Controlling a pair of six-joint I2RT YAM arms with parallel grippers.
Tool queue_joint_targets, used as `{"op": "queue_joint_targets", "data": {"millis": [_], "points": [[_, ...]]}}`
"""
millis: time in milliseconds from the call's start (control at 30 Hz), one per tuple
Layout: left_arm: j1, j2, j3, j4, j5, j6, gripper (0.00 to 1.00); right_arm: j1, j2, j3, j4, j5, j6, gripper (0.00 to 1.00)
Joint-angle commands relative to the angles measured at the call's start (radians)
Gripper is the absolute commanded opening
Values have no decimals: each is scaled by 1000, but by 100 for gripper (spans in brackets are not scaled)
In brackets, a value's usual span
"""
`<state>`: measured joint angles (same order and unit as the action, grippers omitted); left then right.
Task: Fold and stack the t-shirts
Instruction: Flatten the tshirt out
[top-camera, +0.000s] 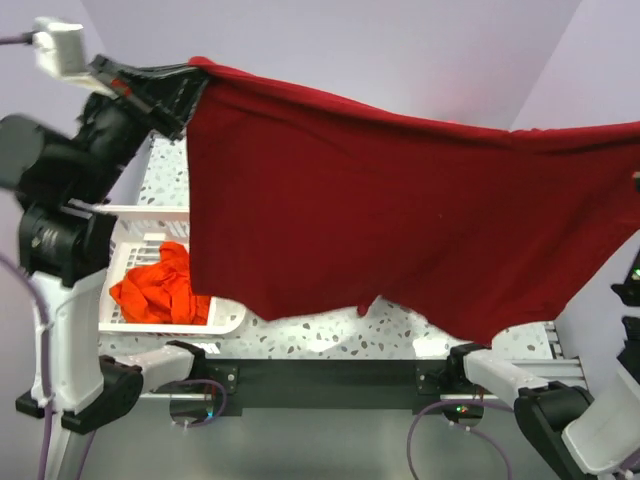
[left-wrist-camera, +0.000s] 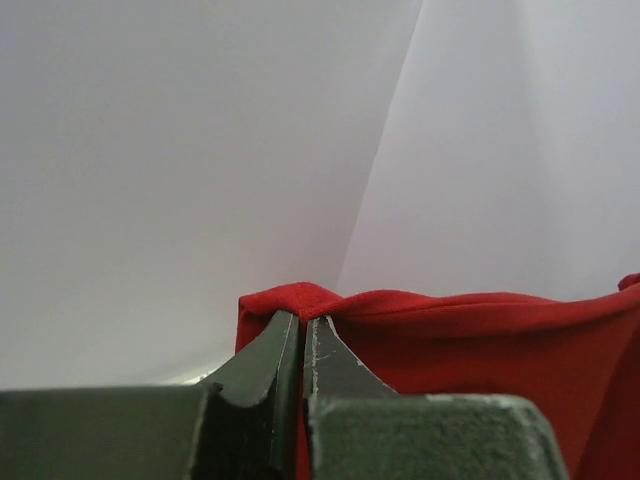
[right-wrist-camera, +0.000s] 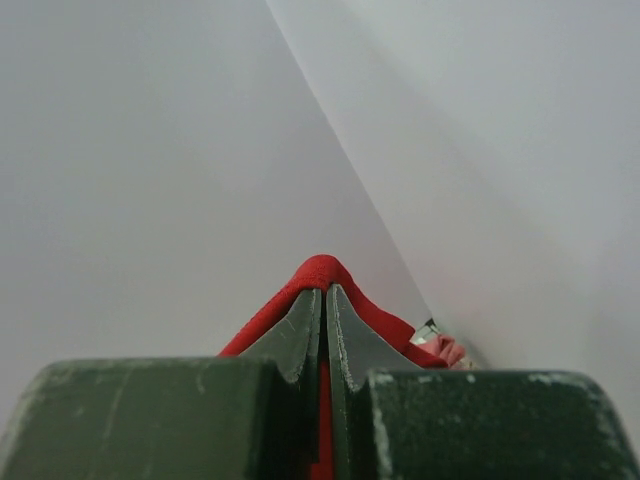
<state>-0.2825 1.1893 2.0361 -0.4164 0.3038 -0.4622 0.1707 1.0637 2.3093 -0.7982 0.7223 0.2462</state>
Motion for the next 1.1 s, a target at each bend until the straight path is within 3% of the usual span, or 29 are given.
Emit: {"op": "queue_joint_targets", "data": {"millis": [0,233,333,367,400,433,500,533,567,600,633,667,767,867,1067], "points": [[6,146,-82,123,96,-42,0,4,56,-83,117,72,-51,0],[5,429,-108,315,123,-41,0,-17,208,-290,226,140,-99,0],[-3,637,-21,361,97,-39,0,-161,303,-359,205,20,37,0],[-7,759,72,361,90,-38,0,-228,332,-373,205,-18,88,0],[-10,821,128,355,58,-41,6,-249,396,-387,199,-35,106,0],[-15,886,186,338,46,-46,19,-263,436,-389,194,-40,120,0],[-15,1061,355,311,5,-67,54,-287,554,-369,180,-66,139,1],[-15,1102,395,300,-8,-78,69,-298,600,-338,154,-86,152,12],[-15,1131,413,307,-18,-87,88,-325,645,-296,114,-112,183,31],[-14,1153,398,318,-25,-108,100,-335,697,-203,31,-148,194,72],[-14,1150,372,347,-19,-112,100,-341,769,-155,-14,-158,202,90],[-15,1121,307,356,-2,-112,100,-343,797,-113,-72,-159,197,97],[-21,1026,148,373,14,-79,100,-343,788,-83,-61,-202,151,99],[-26,934,1,363,50,-55,100,-341,687,-197,6,-277,130,99],[-112,759,-237,229,-32,75,100,-323,459,-569,17,-538,188,98]]}}
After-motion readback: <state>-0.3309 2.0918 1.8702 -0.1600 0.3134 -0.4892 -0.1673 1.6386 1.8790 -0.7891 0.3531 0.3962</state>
